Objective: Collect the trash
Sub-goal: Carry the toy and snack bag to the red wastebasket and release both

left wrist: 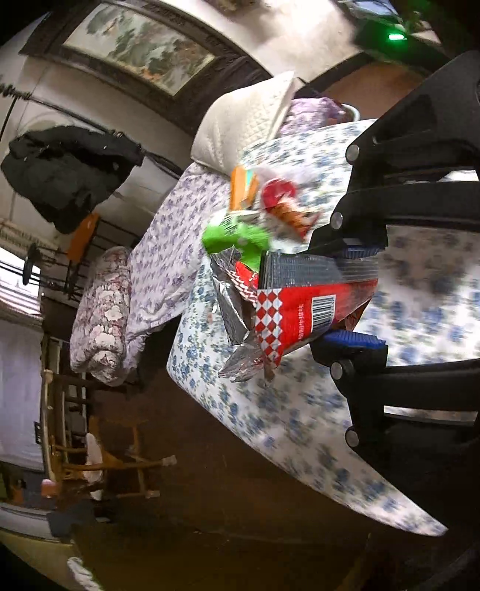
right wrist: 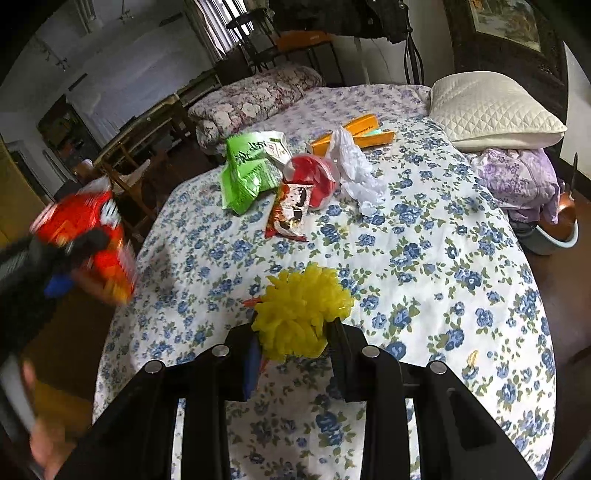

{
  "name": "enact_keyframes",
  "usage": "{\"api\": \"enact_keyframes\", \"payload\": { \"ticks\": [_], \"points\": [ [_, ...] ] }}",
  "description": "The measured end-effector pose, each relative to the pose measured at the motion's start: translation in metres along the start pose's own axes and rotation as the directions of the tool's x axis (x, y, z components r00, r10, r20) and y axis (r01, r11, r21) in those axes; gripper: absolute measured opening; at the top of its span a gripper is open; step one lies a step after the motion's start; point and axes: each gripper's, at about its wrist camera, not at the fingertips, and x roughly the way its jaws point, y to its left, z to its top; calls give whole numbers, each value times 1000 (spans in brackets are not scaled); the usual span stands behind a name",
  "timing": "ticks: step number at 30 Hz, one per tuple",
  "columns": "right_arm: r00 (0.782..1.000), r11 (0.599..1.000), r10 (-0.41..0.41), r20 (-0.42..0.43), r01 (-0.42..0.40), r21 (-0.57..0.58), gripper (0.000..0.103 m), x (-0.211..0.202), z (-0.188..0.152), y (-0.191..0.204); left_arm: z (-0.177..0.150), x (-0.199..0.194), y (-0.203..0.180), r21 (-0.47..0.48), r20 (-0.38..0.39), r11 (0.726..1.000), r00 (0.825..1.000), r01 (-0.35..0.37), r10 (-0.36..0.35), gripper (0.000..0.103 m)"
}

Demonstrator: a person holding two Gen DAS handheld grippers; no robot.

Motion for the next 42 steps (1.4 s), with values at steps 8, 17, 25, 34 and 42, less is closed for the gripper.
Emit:
{"api": "enact_keyframes", "payload": {
  "ticks": [8, 17, 25, 34, 42],
  "points": [
    [997, 1000, -21, 72, 19, 18, 32, -31, -12, -8, -28, -48, 2, 37, 3, 999, 1000, 20, -21, 32],
    [992, 999, -16, 128, 11, 39, 32, -84, -27, -25, -29, -63, 2, 45, 8, 998, 999, 37, -37, 32],
    [977, 989, -144, 158, 136, 57, 32, -170, -70, -105, -60, -67, -79, 202, -59, 962, 982, 186, -177, 32],
    [924, 900, -382, -21, 377, 218, 32, -215, -164, -261, -181, -48, -258, 464, -311, 790, 909, 401, -278, 32],
    [920, 825, -342, -192, 392, 406, 32, -186, -238, -354, -303, 16, -373, 522, -560, 701, 815, 486, -149, 33]
  ]
}}
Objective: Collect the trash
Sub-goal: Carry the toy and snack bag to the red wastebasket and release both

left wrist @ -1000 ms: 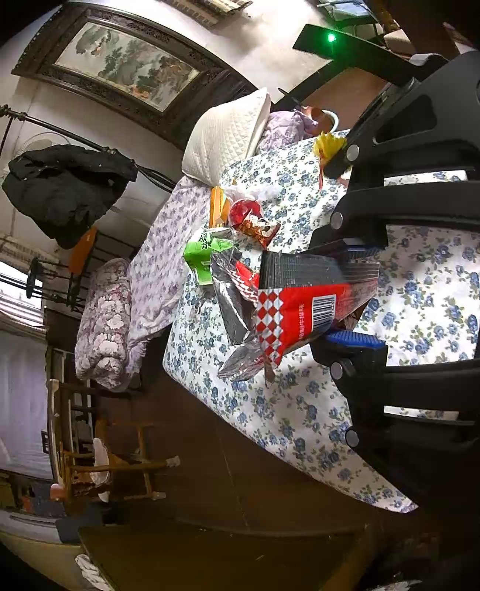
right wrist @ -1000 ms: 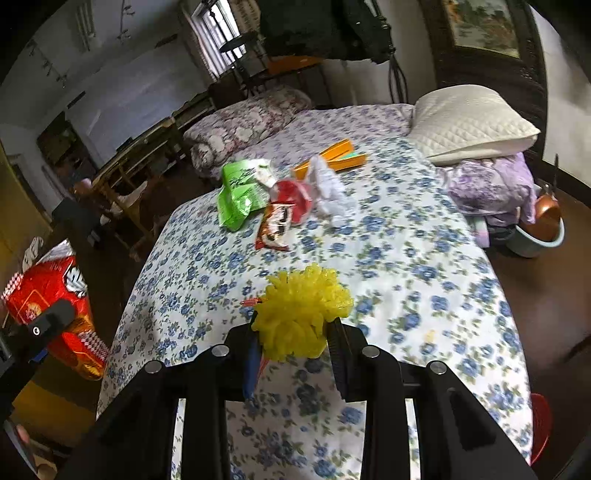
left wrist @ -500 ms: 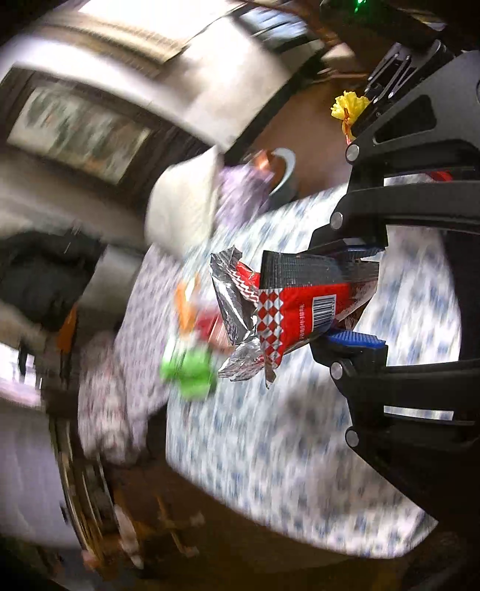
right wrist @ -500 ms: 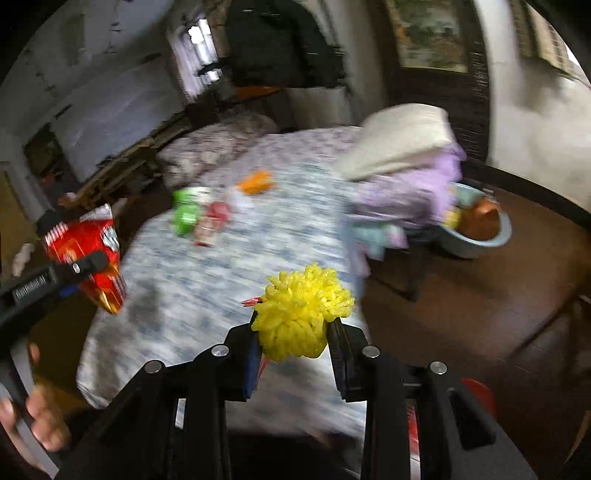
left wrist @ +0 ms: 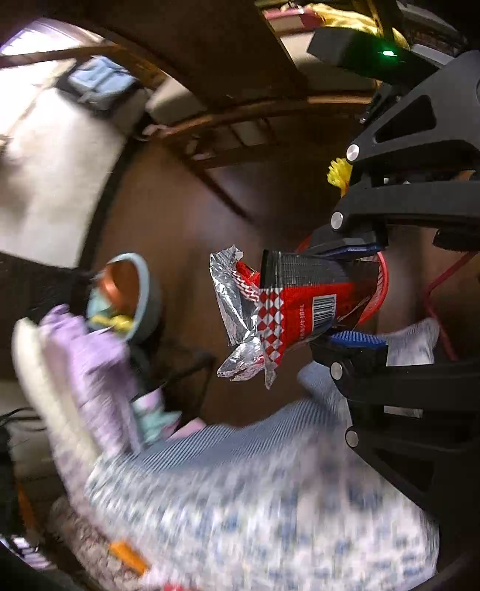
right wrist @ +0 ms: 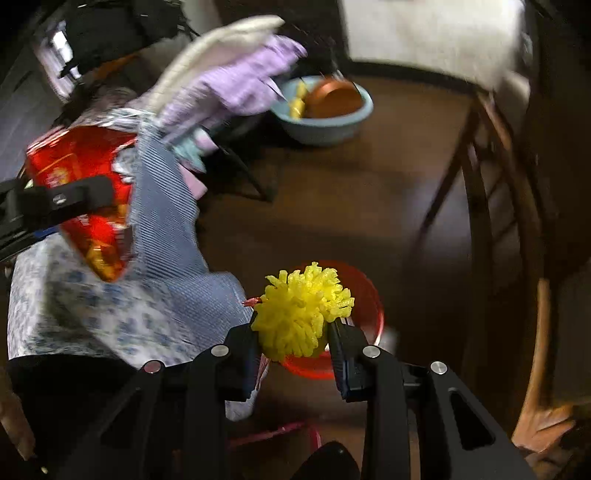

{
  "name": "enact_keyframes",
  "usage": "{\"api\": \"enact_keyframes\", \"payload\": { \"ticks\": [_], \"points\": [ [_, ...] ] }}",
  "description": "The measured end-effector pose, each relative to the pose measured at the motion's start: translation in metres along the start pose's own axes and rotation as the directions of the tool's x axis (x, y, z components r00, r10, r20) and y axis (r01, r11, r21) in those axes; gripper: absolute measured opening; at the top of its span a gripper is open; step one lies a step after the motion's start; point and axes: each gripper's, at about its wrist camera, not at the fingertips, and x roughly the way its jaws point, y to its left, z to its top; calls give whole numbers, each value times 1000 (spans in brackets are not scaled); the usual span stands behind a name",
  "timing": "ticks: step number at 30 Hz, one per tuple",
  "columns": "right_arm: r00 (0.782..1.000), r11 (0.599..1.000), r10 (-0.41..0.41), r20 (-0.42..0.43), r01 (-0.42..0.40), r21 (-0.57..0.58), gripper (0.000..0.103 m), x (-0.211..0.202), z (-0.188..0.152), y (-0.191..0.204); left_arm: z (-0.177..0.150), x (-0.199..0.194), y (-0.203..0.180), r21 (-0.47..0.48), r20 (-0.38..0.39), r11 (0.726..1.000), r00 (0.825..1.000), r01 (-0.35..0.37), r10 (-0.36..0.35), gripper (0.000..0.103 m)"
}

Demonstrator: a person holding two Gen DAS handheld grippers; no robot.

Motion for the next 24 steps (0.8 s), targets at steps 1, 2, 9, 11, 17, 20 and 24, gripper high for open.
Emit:
{"api": "enact_keyframes", "payload": {
  "ticks": [1, 2, 9, 11, 17, 20, 24],
  "points": [
    [1000, 1000, 5, -17, -5, 9, 32, 8, -2, -3, 3, 13, -3, -3, -24, 1000, 1000, 4, -4, 33],
    [999, 1000, 10, -31, -9, 14, 32, 15, -4, -8, 0, 26, -7, -7, -50, 1000, 999, 9, -9, 33],
    [993, 998, 31, -117, -24, 61, 32, 67, -16, -25, -25, 109, 0, 8, -234, 999, 972, -33, 34, 33],
    [990, 997, 34, -138, -24, 73, 32, 82, -18, -28, -26, 119, -1, 25, -247, 999, 968, -42, 47, 32],
    [986, 997, 14, -166, 0, 81, 36, 112, -17, -31, -22, 143, 3, -3, -283, 1000, 959, -17, 15, 33],
    [986, 995, 19, -166, -3, 99, 40, 118, -15, -34, -20, 148, 3, -12, -290, 1000, 957, -14, 10, 33],
    [987, 994, 17, -160, 1, 107, 51, 117, -14, -42, -19, 150, 5, -30, -295, 1000, 955, -5, -5, 33]
  ]
}}
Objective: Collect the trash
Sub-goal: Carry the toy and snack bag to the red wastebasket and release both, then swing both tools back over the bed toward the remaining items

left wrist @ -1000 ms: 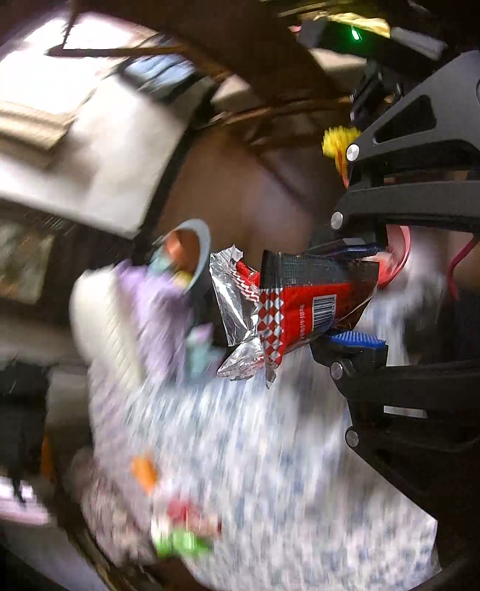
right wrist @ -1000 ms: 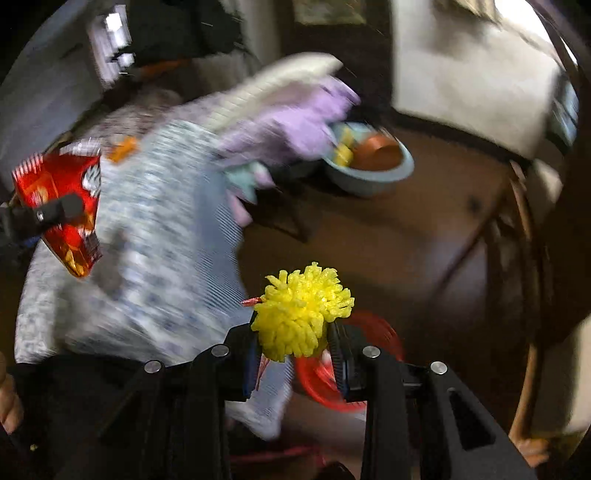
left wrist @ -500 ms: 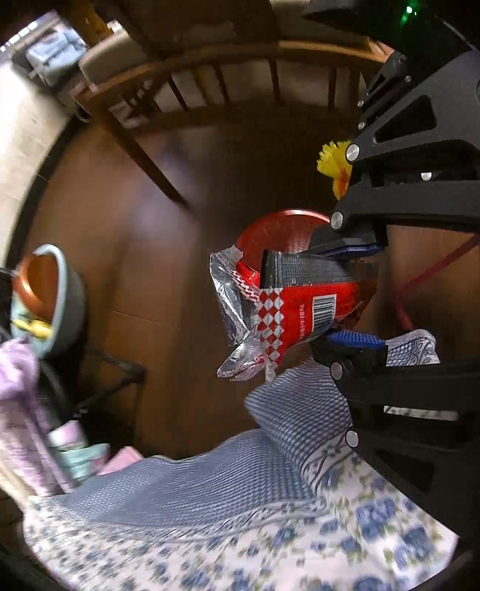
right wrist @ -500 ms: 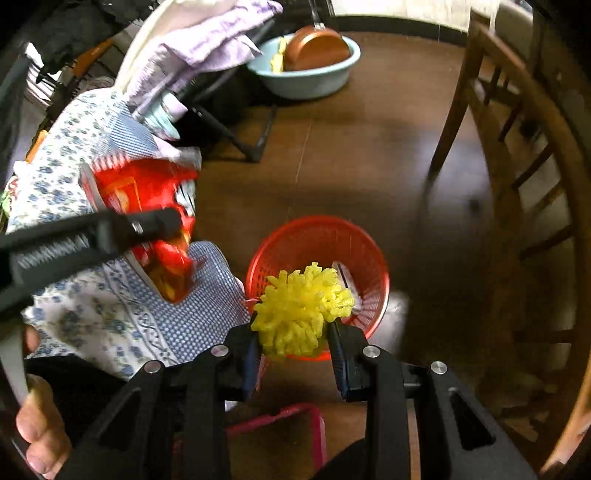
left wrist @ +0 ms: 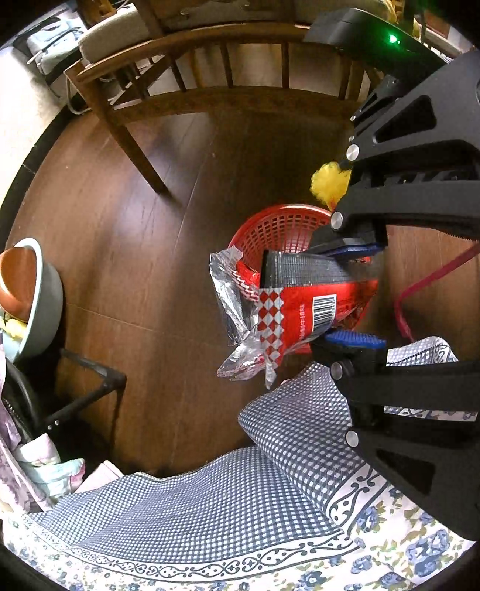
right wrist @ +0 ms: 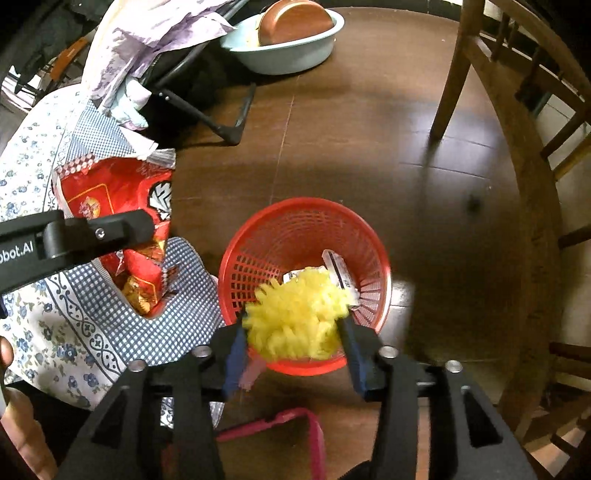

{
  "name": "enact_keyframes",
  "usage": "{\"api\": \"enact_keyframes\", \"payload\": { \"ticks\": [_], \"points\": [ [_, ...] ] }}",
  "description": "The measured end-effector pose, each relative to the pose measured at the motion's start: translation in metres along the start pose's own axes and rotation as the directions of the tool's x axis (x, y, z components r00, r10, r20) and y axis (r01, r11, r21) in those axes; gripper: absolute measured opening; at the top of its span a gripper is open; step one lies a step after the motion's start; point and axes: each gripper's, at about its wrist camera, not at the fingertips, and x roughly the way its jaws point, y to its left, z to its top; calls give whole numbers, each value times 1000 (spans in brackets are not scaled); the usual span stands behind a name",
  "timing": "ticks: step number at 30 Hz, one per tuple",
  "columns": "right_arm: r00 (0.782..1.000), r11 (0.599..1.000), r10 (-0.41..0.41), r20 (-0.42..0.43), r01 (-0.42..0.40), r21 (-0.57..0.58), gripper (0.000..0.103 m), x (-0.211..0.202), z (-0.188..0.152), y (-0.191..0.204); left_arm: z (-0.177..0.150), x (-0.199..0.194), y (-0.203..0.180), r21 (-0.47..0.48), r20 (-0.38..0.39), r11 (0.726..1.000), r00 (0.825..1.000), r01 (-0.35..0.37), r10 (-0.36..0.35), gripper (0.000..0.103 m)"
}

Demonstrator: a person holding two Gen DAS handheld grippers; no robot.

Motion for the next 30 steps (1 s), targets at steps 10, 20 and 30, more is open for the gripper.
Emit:
{"api": "enact_keyframes", "payload": {
  "ticks": [10, 20, 30],
  "points": [
    [999, 1000, -15, -39, 16, 10, 55, -1, 0, -5, -1, 0, -2, 13, -8, 1000, 1000, 20, -20, 33],
    [999, 998, -34, -43, 36, 43, 55, -8, 1, -22, -3, 2, -8, 41, -25, 999, 999, 35, -34, 36],
    [997, 996, -69, -44, 71, 52, 55, -24, -3, -36, -3, -6, -11, 46, -16, 992, 993, 114, -114, 81]
  ]
}}
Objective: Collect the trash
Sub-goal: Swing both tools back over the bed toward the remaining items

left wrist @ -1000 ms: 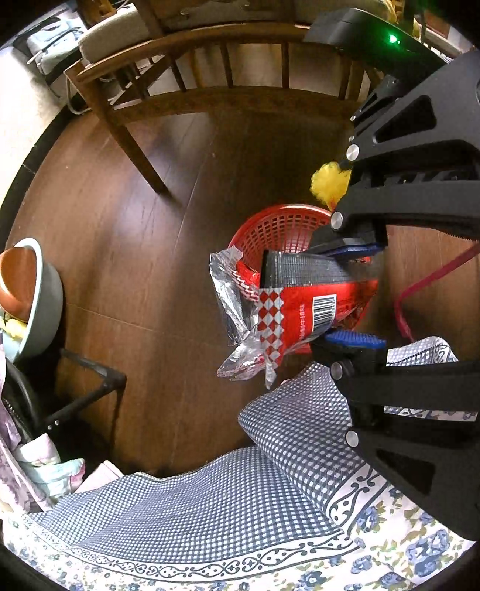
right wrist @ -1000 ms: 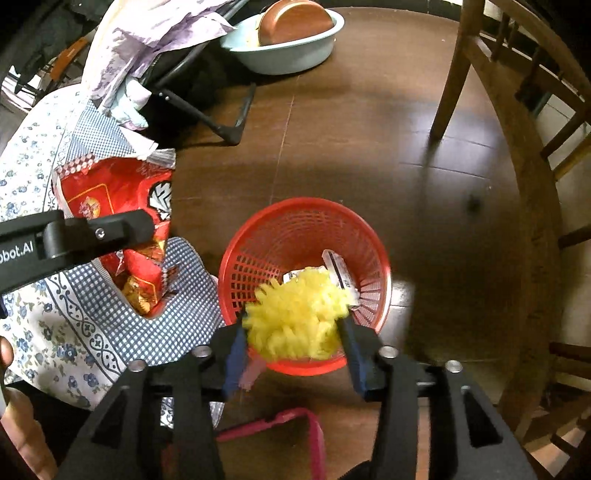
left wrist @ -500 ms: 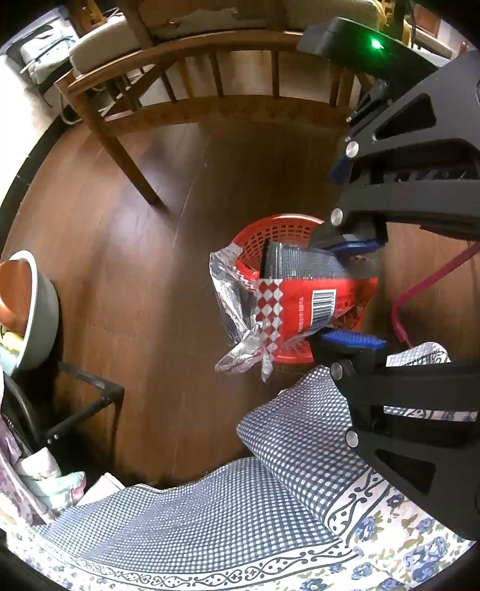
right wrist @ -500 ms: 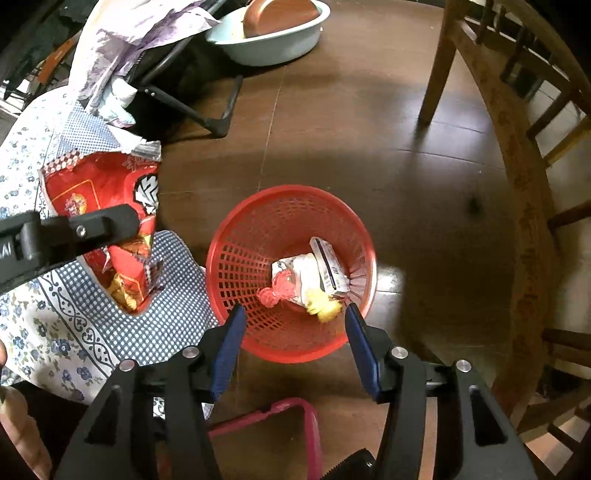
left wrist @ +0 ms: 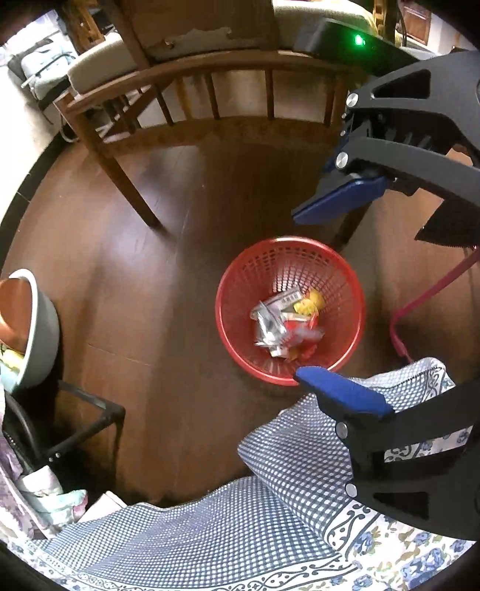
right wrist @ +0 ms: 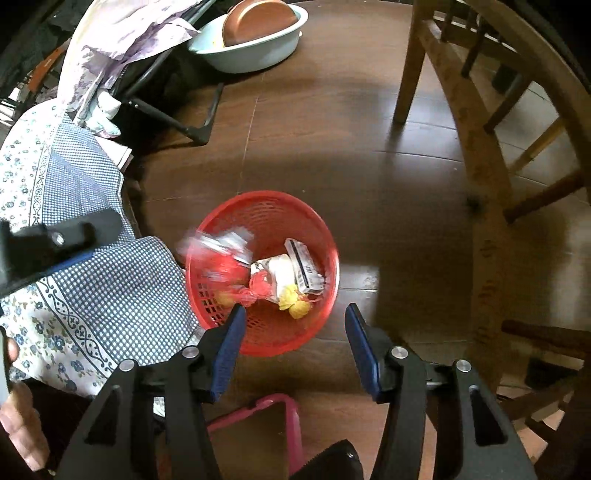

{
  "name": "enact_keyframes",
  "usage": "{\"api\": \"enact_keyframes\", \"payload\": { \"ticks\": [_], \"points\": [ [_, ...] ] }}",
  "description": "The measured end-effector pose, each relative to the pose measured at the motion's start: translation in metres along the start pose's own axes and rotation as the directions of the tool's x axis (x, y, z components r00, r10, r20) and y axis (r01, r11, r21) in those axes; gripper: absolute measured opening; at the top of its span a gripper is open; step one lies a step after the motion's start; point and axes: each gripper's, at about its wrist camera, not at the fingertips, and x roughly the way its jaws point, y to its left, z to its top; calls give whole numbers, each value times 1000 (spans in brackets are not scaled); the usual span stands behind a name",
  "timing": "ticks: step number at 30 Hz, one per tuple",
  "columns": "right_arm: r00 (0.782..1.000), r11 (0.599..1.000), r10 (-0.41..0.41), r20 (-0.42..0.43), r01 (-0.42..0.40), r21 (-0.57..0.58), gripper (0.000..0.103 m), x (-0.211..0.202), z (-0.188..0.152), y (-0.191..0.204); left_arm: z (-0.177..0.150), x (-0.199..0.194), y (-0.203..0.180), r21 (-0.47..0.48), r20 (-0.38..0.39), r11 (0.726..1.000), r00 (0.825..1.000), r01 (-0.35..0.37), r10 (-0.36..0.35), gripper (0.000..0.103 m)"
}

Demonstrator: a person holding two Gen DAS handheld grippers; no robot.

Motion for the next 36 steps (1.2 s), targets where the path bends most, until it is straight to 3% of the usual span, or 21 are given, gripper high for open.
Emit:
{"api": "enact_keyframes", "payload": {
  "ticks": [12, 15, 17, 19, 21, 24, 29, 33, 36],
  "points": [
    [999, 998, -14, 36, 16, -53, 55, -37, -5, 17, -8, -49, -5, 16, 109, 999, 993, 39, -41, 82],
    [998, 997, -12, 64, 17, -73, 55, -54, -7, 27, -15, -84, 1, 0, 180, 997, 981, 77, -76, 82],
    [996, 996, -13, 86, 20, -86, 62, -66, -9, 34, -19, -114, 4, -4, 238, 995, 966, 103, -99, 82],
    [992, 993, -16, 123, 30, -113, 73, -84, -10, 46, -25, -148, 13, -16, 302, 990, 945, 137, -126, 84],
    [986, 989, -21, 165, 45, -143, 79, -103, -12, 61, -32, -178, 25, -35, 365, 991, 924, 132, -110, 87],
    [976, 979, -7, 217, 50, -195, 83, -128, -14, 87, -46, -224, 51, -82, 460, 994, 887, 75, -29, 92],
    [959, 955, 43, 279, 42, -293, 87, -163, -21, 140, -77, -291, 110, -200, 579, 980, 804, -22, 136, 96],
    [947, 910, 120, 299, 16, -415, 90, -186, -30, 210, -104, -338, 173, -338, 626, 939, 729, -67, 277, 96],
    [937, 868, 183, 298, -11, -497, 93, -195, -36, 263, -122, -367, 221, -467, 611, 871, 657, -151, 442, 96]
  ]
}}
